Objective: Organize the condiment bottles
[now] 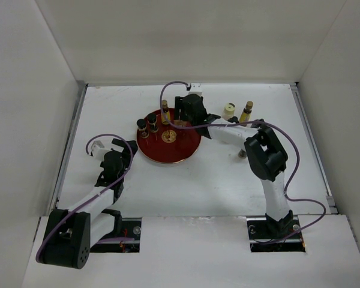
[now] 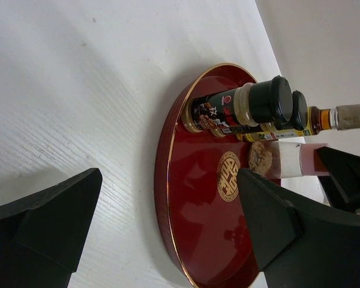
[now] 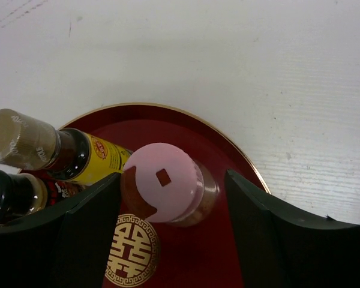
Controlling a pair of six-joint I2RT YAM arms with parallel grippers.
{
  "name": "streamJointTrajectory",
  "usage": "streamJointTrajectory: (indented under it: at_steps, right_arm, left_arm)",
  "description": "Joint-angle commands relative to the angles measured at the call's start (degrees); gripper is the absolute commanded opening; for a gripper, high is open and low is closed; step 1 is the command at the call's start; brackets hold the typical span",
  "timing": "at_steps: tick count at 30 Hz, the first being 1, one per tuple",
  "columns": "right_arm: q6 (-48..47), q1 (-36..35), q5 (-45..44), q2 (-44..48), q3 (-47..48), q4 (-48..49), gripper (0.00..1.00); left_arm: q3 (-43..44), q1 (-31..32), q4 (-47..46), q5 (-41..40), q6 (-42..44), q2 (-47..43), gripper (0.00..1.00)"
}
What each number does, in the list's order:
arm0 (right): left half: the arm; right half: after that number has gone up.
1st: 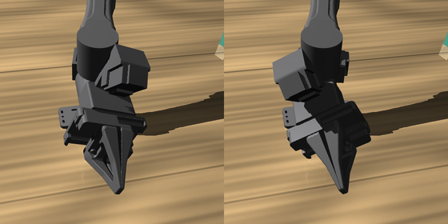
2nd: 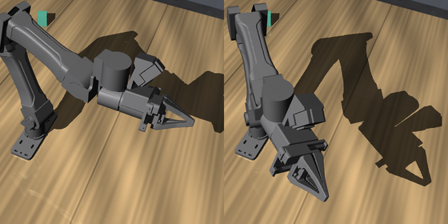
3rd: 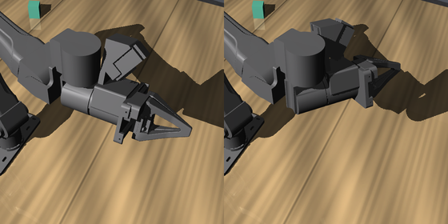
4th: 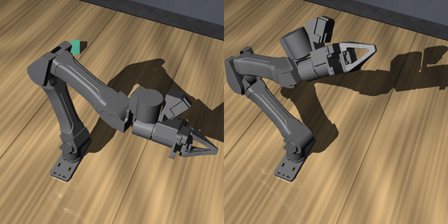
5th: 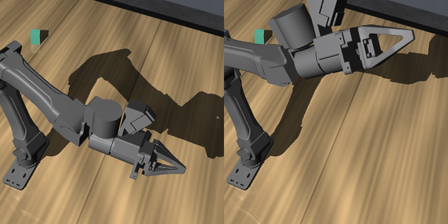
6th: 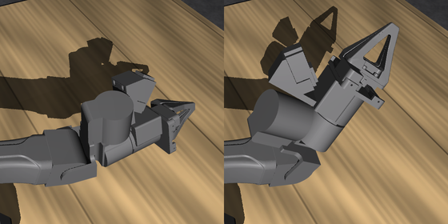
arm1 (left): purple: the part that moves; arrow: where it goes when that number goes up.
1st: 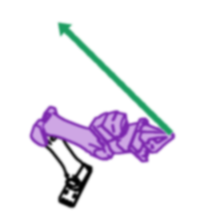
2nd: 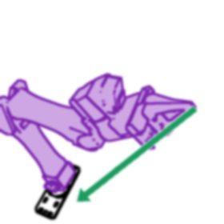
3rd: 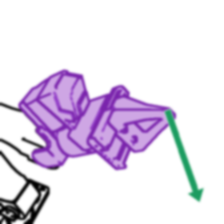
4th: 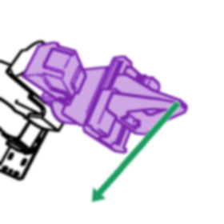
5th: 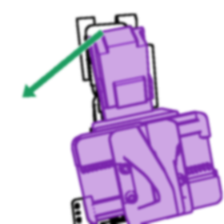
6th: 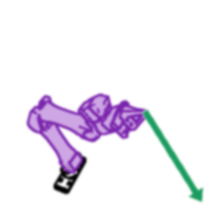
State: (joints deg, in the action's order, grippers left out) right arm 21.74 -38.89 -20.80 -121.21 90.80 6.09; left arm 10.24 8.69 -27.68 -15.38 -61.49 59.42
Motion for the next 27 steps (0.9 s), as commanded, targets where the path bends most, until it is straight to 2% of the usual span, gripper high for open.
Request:
streamJointTrajectory:
  at_steps: [1,4,8,11,14,16,18,19,24,27]
  right_arm:
    - [0.9,-0.7,0.2,8.2,-1.3,2.3,0.76]
    - [0.2,-0.7,0.1,13.5,-4.7,2.8,0.78]
    - [0.0,-0.6,-1.0,22.0,-14.0,5.2,0.72]
    - [0.1,1.6,-2.7,29.4,-23.5,6.4,0.56]
    - [0.1,4.7,-5.1,35.8,-31.3,6.1,0.33]
    - [-0.2,7.3,-6.0,39.1,-34.9,4.8,0.28]
    - [-0.3,9.8,-7.5,41.5,-37.4,2.5,0.31]
    - [-0.4,10.9,-8.5,42.4,-38.6,1.4,0.35]
    - [-1.3,13.3,-9.0,42.4,-40.3,-0.9,0.73]
    - [-1.6,13.5,-8.1,39.0,-37.6,-3.5,0.81]
  left_arm:
    - [0.5,-0.3,-2.8,0.6,0.4,-1.3,1.00]
    - [0.3,-0.5,-2.8,0.3,0.3,-1.3,1.00]
    - [0.3,-0.6,-2.8,0.7,0.4,-2.2,1.00]
    - [0.1,-0.3,-2.8,-0.1,0.4,-2.0,1.00]
    - [0.4,0.0,-2.8,0.6,0.1,-1.5,1.00]
    - [0.5,0.3,-2.8,0.2,0.5,-1.9,1.00]
    - [0.3,0.1,-2.8,-0.2,0.5,-2.0,1.00]
    - [0.3,0.0,-2.7,0.1,0.3,-2.3,1.00]
    - [0.0,0.3,-2.4,-1.1,0.8,-4.3,1.00]
    - [0.1,0.3,-2.3,-1.0,0.8,-3.9,1.00]
